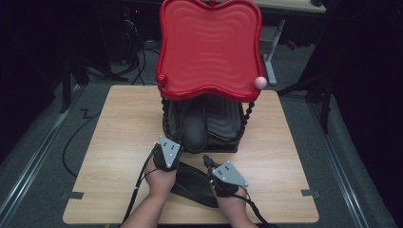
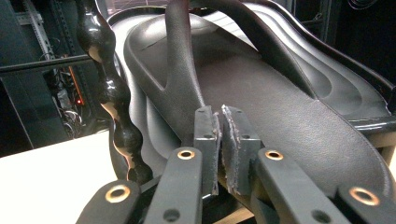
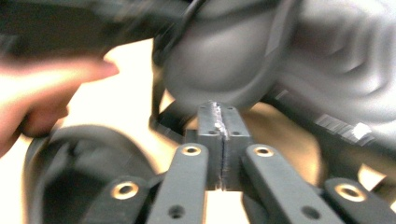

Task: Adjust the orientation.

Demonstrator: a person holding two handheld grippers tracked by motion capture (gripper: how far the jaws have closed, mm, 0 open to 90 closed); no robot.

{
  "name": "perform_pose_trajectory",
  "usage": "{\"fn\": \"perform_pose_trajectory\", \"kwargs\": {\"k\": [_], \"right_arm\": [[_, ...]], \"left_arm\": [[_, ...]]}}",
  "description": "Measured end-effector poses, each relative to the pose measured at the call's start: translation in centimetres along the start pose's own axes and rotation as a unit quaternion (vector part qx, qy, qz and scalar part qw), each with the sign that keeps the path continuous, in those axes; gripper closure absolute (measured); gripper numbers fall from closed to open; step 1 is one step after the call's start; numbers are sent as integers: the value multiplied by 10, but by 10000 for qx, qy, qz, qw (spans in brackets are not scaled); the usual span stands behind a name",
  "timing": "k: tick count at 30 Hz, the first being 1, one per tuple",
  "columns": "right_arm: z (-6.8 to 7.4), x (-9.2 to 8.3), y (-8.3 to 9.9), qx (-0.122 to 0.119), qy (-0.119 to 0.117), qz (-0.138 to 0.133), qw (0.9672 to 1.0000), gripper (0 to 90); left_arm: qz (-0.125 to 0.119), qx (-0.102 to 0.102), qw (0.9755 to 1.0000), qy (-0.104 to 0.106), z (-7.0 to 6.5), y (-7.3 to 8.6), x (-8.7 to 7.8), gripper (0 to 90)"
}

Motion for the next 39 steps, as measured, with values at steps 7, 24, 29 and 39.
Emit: {"fn": "perform_pose_trajectory", "kwargs": {"k": [7,24,29,39], "right_arm": [[6,25,-1,-195,118,-3,9997,897],[2,57,-20,56,214,-74,9997,892],[-2,65,-27,69,338,-85,9994,890],[-12,84,-45,67,557,-88,9984,884]], "left_arm": [[5,41,10000,0,1,-1,1,832],[-132,-21,9993,360,24,4,-26,587],[-105,28,9992,378,42,22,-56,582],[64,170,9994,309,56,35,-65,568]]}}
Point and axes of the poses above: each handheld gripper's, and its own axes: x roughly forward along the jaws, y roughly out of its underside, z roughly to its left, the point moved 4 cm from there along x, roughly forward along the jaws, and after that the axes turned 2 degrees about -y, right-handed, at the moved point
